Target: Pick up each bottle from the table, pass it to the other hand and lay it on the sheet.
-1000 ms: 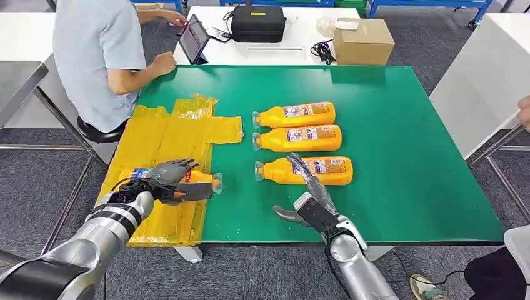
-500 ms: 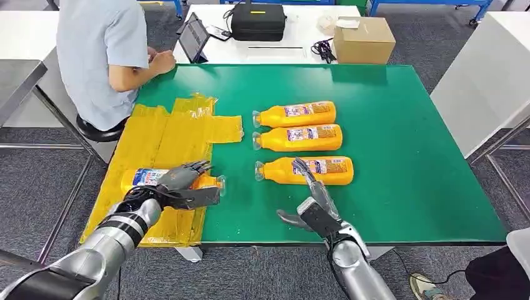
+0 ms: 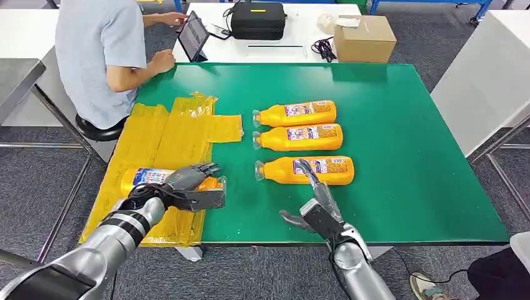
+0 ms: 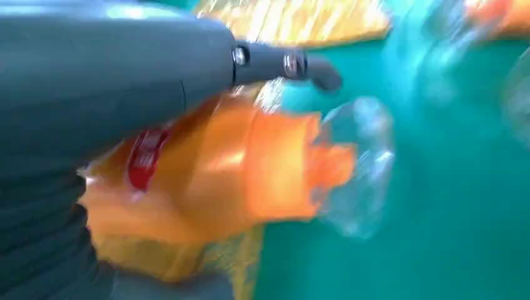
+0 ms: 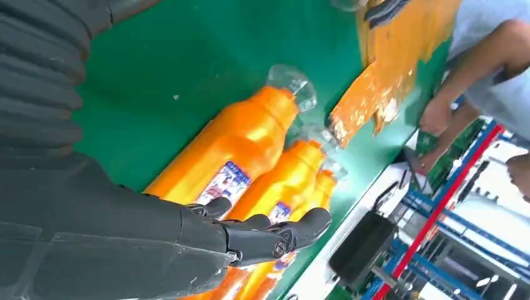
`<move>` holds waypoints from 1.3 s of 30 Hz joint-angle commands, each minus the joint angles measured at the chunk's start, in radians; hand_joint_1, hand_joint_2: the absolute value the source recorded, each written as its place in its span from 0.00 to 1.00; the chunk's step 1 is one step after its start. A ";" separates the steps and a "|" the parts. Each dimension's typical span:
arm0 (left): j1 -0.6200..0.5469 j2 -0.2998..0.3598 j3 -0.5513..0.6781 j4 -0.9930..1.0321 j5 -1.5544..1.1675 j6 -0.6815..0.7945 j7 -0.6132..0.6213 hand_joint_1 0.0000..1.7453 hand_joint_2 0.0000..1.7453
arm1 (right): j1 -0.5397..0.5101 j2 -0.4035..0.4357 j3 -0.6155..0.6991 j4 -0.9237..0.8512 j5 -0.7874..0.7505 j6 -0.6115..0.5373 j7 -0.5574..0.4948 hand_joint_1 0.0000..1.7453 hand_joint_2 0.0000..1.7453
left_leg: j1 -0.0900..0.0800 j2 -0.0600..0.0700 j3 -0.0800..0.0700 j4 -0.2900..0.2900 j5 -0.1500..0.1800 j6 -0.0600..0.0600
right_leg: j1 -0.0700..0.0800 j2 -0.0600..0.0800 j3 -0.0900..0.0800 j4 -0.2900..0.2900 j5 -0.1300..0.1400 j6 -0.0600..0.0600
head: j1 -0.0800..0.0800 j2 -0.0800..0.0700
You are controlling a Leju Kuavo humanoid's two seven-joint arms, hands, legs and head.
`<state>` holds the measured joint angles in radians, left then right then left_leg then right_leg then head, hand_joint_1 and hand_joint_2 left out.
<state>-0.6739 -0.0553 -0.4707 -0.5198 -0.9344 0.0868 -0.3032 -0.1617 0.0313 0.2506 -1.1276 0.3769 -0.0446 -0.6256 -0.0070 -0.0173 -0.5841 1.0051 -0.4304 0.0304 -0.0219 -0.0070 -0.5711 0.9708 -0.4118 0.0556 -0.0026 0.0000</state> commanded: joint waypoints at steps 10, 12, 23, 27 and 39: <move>0.270 -0.056 -0.093 -0.502 0.309 0.418 -0.224 0.00 1.00 | -0.025 0.007 0.025 0.049 0.013 -0.037 -0.001 0.00 1.00 | 0.001 0.005 -0.007 0.001 -0.002 -0.002 | 0.001 0.004 -0.007 0.000 0.000 -0.002 | 0.001 0.000; 0.280 -0.056 -0.095 -0.514 0.330 0.404 -0.229 0.00 1.00 | -0.020 0.006 0.025 0.043 0.011 -0.039 0.001 0.00 1.00 | 0.001 0.004 -0.008 0.001 -0.002 -0.002 | 0.002 0.002 -0.008 0.000 0.000 -0.002 | 0.000 0.000; 0.419 -0.107 -0.085 -0.702 0.616 0.224 -0.235 0.00 1.00 | 0.010 -0.086 0.065 0.007 0.376 -0.420 0.089 0.00 1.00 | 0.001 0.002 -0.006 0.002 -0.004 -0.001 | 0.002 0.000 -0.004 -0.001 -0.002 -0.002 | 0.001 0.000; 0.417 -0.105 -0.084 -0.701 0.617 0.224 -0.235 0.00 1.00 | 0.009 -0.084 0.066 0.007 0.376 -0.420 0.089 0.00 1.00 | 0.000 0.003 -0.009 0.001 -0.002 -0.001 | 0.001 0.002 -0.009 -0.001 0.000 -0.002 | 0.000 0.000; 0.478 -0.159 -0.134 -0.589 0.807 0.249 -0.248 0.00 1.00 | -0.125 -0.203 0.029 0.112 0.547 -0.476 0.213 0.00 1.00 | 0.000 0.005 -0.007 0.001 -0.003 0.000 | 0.000 0.003 -0.006 -0.002 -0.001 -0.001 | 0.000 0.000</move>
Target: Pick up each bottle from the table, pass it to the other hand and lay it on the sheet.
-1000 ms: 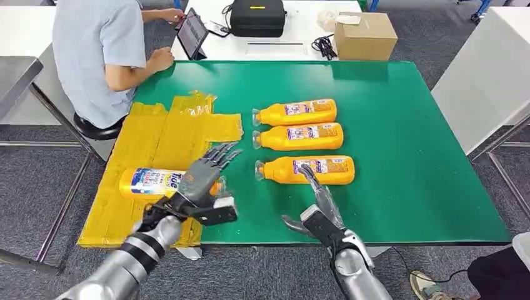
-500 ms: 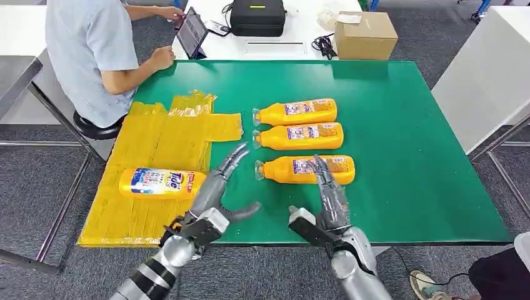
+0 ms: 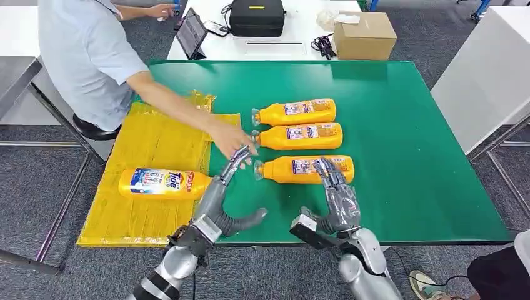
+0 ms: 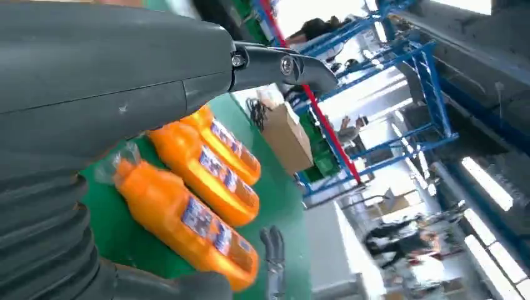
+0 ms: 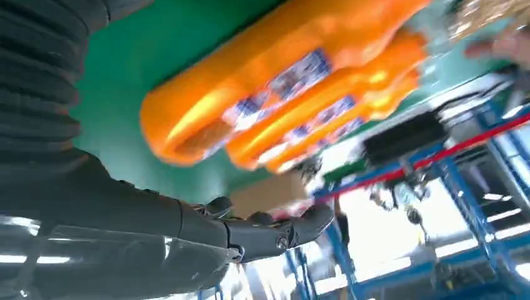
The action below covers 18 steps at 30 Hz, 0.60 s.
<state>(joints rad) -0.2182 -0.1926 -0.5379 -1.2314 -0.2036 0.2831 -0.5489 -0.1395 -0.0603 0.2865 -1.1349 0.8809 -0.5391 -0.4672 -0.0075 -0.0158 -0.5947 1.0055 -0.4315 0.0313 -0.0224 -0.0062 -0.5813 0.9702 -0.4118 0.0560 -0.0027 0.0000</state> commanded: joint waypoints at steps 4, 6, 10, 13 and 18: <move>0.022 -0.012 -0.099 0.131 0.101 0.090 -0.003 0.00 1.00 | -0.159 -0.106 0.018 0.124 0.010 0.120 0.068 0.00 1.00 | -0.001 0.003 0.003 0.000 -0.001 -0.002 | 0.000 0.003 0.003 -0.001 0.000 -0.002 | 0.000 0.000; 0.019 -0.007 -0.111 0.124 0.094 0.092 0.005 0.00 1.00 | -0.163 -0.089 0.010 0.124 -0.109 0.234 0.041 0.00 1.00 | 0.000 0.003 0.003 0.000 -0.002 -0.002 | 0.000 0.002 0.003 -0.001 0.000 -0.003 | 0.000 0.000; 0.004 -0.014 -0.116 0.145 0.080 0.100 0.036 0.00 1.00 | -0.222 -0.087 0.020 0.137 -0.240 0.426 0.070 0.00 1.00 | 0.000 0.003 0.003 0.000 -0.001 -0.002 | 0.000 0.002 0.002 -0.001 0.000 -0.002 | 0.000 0.000; -0.017 -0.026 -0.124 0.171 0.072 0.092 0.053 0.00 1.00 | -0.289 -0.099 0.043 0.166 -0.271 0.486 0.108 0.00 1.00 | 0.000 0.005 0.002 0.001 -0.002 -0.002 | 0.000 0.004 0.001 0.001 0.000 -0.002 | 0.000 0.000; -0.023 -0.030 -0.132 0.177 0.058 0.091 0.064 0.00 1.00 | -0.302 -0.121 0.067 0.176 -0.265 0.497 0.128 0.00 1.00 | 0.000 0.002 0.002 0.001 -0.001 -0.001 | 0.000 0.002 0.002 -0.001 0.000 -0.002 | 0.000 0.000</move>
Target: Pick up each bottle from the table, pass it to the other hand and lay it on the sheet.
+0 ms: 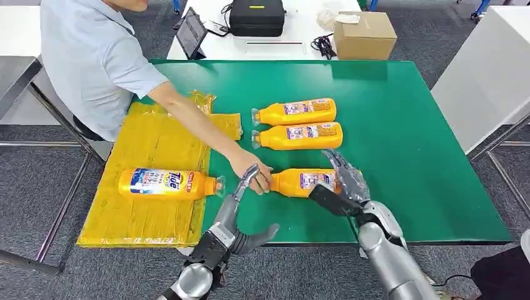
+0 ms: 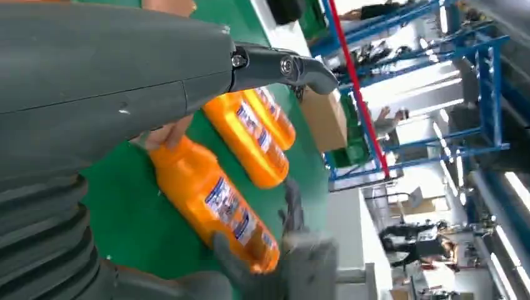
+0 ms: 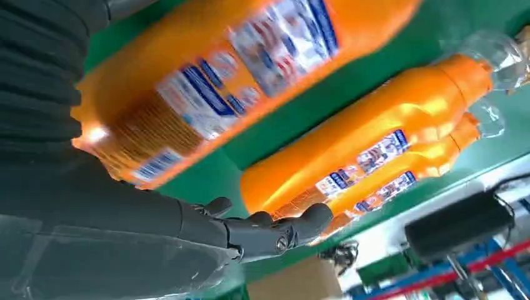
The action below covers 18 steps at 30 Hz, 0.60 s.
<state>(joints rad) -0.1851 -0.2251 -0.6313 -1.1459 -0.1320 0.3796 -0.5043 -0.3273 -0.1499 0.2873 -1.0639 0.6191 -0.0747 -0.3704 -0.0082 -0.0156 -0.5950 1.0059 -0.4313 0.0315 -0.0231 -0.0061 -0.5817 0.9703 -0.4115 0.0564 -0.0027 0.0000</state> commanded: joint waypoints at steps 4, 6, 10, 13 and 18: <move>-0.065 -0.005 -0.046 0.111 -0.014 -0.018 0.031 0.00 1.00 | -0.089 -0.028 0.050 0.136 -0.081 0.087 0.039 0.00 1.00 | 0.000 0.001 0.003 0.000 -0.001 -0.002 | 0.001 0.001 0.003 -0.001 -0.001 -0.002 | 0.000 0.000; -0.070 -0.008 -0.050 0.119 -0.015 -0.016 0.033 0.00 1.00 | -0.080 -0.025 0.057 0.163 -0.098 0.103 0.035 0.00 1.00 | 0.001 -0.001 0.003 0.000 -0.001 -0.001 | 0.001 -0.001 0.004 -0.002 -0.001 -0.002 | 0.000 0.000; -0.070 -0.008 -0.050 0.120 -0.015 -0.016 0.033 0.00 1.00 | -0.081 -0.024 0.057 0.165 -0.099 0.102 0.034 0.00 1.00 | 0.001 0.001 0.003 0.000 -0.001 -0.002 | 0.001 0.001 0.003 -0.001 0.000 -0.002 | 0.000 0.000; -0.075 -0.009 -0.054 0.122 -0.015 -0.020 0.035 0.00 1.00 | -0.084 -0.028 0.068 0.185 -0.101 0.111 0.036 0.00 1.00 | 0.002 0.002 0.004 0.001 -0.002 -0.002 | 0.002 0.001 0.004 -0.001 -0.001 -0.003 | 0.000 0.000; -0.077 -0.007 -0.055 0.118 -0.005 -0.043 0.066 0.00 1.00 | -0.109 -0.070 0.149 0.194 -0.018 0.087 0.064 0.00 1.00 | 0.001 0.002 0.002 0.001 -0.001 -0.002 | 0.001 0.001 0.003 -0.001 0.000 -0.002 | 0.000 0.000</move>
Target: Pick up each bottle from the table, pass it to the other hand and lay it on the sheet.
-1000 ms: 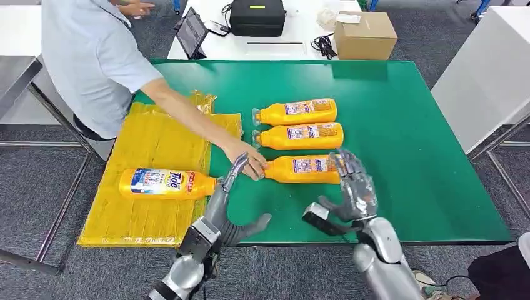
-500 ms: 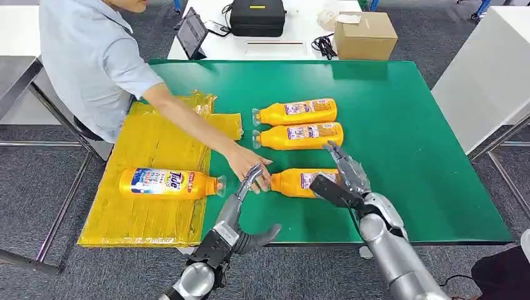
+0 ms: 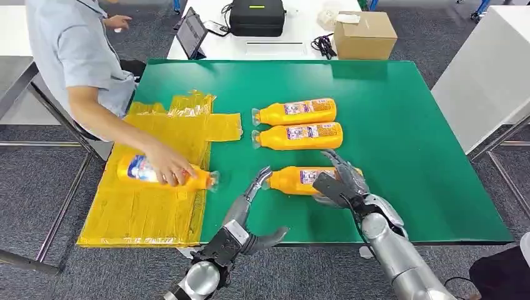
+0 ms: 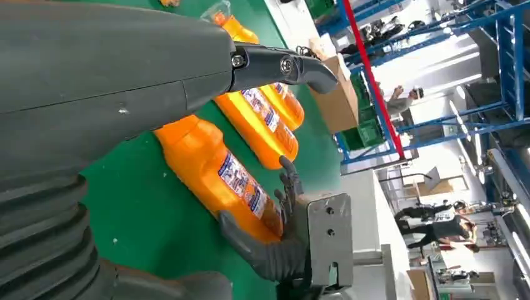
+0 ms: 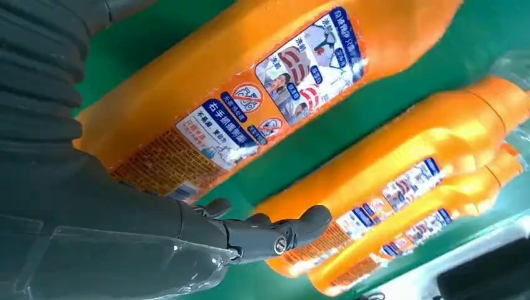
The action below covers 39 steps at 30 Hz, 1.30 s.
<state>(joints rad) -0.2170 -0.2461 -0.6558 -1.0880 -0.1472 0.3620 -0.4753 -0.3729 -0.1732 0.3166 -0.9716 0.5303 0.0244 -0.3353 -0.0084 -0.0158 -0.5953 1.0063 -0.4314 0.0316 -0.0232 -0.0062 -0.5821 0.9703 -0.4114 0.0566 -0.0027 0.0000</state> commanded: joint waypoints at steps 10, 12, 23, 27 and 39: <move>-0.048 0.009 -0.030 0.080 0.019 -0.063 0.078 0.00 1.00 | -0.039 -0.171 0.202 0.054 0.094 0.044 0.080 0.00 1.00 | 0.001 -0.001 0.004 0.000 -0.001 -0.002 | 0.001 -0.002 0.005 -0.001 -0.001 -0.002 | 0.000 0.000; -0.046 0.009 -0.026 0.077 0.025 -0.072 0.081 0.00 1.00 | -0.054 -0.188 0.214 0.057 0.100 0.061 0.098 0.00 1.00 | 0.001 -0.001 0.003 0.001 -0.001 -0.002 | 0.001 -0.001 0.004 -0.001 -0.001 -0.002 | 0.000 0.000; -0.065 -0.005 -0.033 0.115 0.048 -0.097 0.088 0.00 1.00 | -0.110 -0.264 0.276 0.094 0.073 0.158 0.140 0.00 1.00 | 0.001 0.001 0.004 0.001 -0.002 -0.002 | 0.002 0.000 0.005 -0.001 -0.001 -0.003 | 0.000 0.000; -0.068 -0.007 -0.034 0.122 0.053 -0.096 0.086 0.00 1.00 | -0.107 -0.270 0.281 0.095 0.069 0.155 0.139 0.00 1.00 | 0.000 0.000 0.004 0.000 -0.001 -0.001 | 0.000 0.000 0.004 -0.001 0.000 -0.001 | 0.000 0.000; -0.073 -0.006 -0.045 0.133 0.068 -0.098 0.082 0.00 1.00 | -0.084 -0.238 0.259 0.111 0.051 0.107 0.128 0.00 1.00 | 0.002 0.002 0.005 0.000 -0.002 -0.002 | 0.002 0.001 0.006 -0.002 0.000 -0.003 | 0.000 0.000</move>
<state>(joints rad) -0.2505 -0.2632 -0.6741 -1.0224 -0.0927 0.2663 -0.3910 -0.4510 -0.4479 0.5554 -0.9289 0.5841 0.1683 -0.1976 -0.0088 -0.0160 -0.5939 1.0067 -0.4315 0.0318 -0.0235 -0.0064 -0.5803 0.9700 -0.4111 0.0570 -0.0027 0.0000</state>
